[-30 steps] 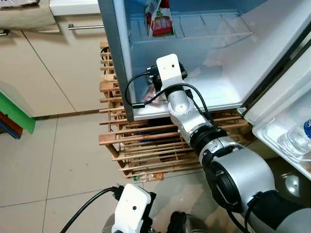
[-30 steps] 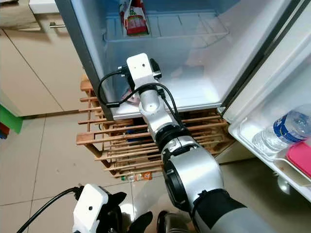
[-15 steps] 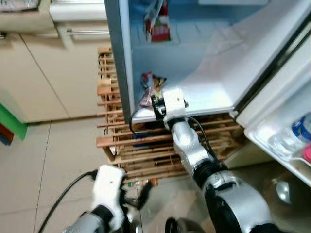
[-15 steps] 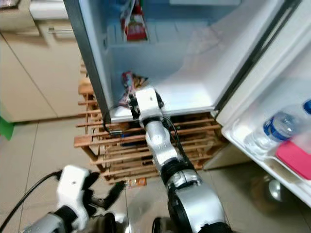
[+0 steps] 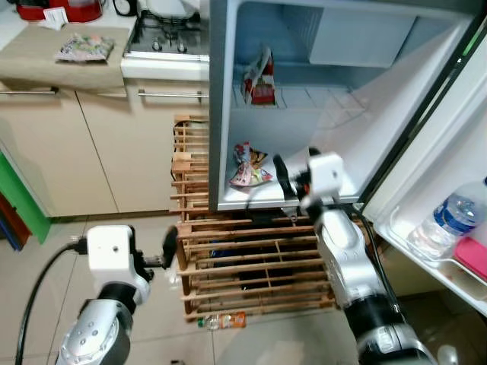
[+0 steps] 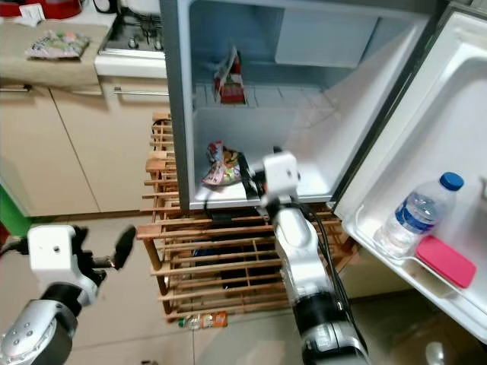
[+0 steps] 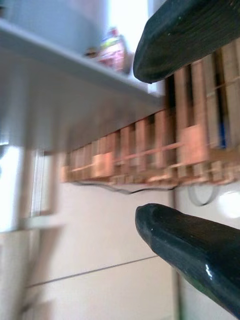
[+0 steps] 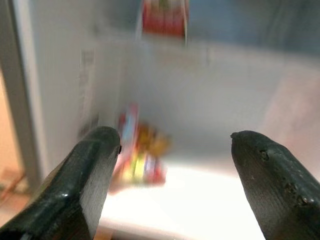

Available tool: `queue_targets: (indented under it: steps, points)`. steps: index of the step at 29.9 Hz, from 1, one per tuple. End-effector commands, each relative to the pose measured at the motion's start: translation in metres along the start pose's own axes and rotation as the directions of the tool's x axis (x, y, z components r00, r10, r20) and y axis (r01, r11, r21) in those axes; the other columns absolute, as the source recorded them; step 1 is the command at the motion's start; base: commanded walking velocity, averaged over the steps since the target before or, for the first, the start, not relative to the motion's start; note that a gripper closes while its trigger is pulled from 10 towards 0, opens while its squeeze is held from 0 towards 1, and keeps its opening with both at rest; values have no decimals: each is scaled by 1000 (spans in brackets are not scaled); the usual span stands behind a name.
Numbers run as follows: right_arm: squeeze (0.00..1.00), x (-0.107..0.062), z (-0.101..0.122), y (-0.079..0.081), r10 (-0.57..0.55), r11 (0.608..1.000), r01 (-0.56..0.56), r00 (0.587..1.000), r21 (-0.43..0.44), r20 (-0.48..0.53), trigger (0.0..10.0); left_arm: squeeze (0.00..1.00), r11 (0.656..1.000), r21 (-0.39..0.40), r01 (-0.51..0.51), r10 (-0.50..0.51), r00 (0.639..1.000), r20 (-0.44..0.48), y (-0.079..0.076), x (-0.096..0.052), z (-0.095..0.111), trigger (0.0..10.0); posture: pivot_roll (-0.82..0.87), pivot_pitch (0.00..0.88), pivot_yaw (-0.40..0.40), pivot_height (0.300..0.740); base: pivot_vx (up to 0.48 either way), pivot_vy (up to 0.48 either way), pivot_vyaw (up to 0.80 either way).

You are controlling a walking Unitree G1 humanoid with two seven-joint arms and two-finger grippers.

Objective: Restocking fridge

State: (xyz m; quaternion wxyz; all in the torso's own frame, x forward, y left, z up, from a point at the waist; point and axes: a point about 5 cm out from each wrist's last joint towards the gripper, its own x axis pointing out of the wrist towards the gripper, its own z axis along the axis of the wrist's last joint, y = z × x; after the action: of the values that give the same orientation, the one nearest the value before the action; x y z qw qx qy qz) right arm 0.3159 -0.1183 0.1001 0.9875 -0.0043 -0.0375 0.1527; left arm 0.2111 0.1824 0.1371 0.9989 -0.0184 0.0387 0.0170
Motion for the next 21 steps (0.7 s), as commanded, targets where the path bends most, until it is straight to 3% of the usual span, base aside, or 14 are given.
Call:
queue_targets:
  steps: [1,5,6,12,15,21]
  points:
    - [0,-12,-7,-12,1,998,2,999,58,-48,10000,0,999,2,-32,32,999,16,2,5,0,10000,-8,0,-38,740,0,0,0]
    - [0,-29,-20,-23,-1,992,17,993,125,-121,10000,0,998,-52,-45,47,998,30,6,12,3,10000,-26,0,-31,740,0,0,0]
    - [0,-41,-24,-31,2,991,19,988,130,-158,10000,0,998,-49,-47,50,998,46,7,16,6,10000,-31,0,-25,740,0,0,0]
    - [0,-84,-39,-49,-70,996,79,968,28,-240,10000,0,999,41,-31,30,999,26,10,12,-2,10000,-47,0,-10,740,0,0,0]
    - [0,-86,-39,-48,-99,994,105,964,10,-246,10000,0,997,71,15,-16,1000,9,7,18,-4,10000,-64,0,22,740,0,0,0]
    - [0,-79,-35,-43,-151,983,170,962,67,-227,10000,0,994,101,53,-56,998,33,10,33,4,10000,-75,0,70,740,0,0,0]
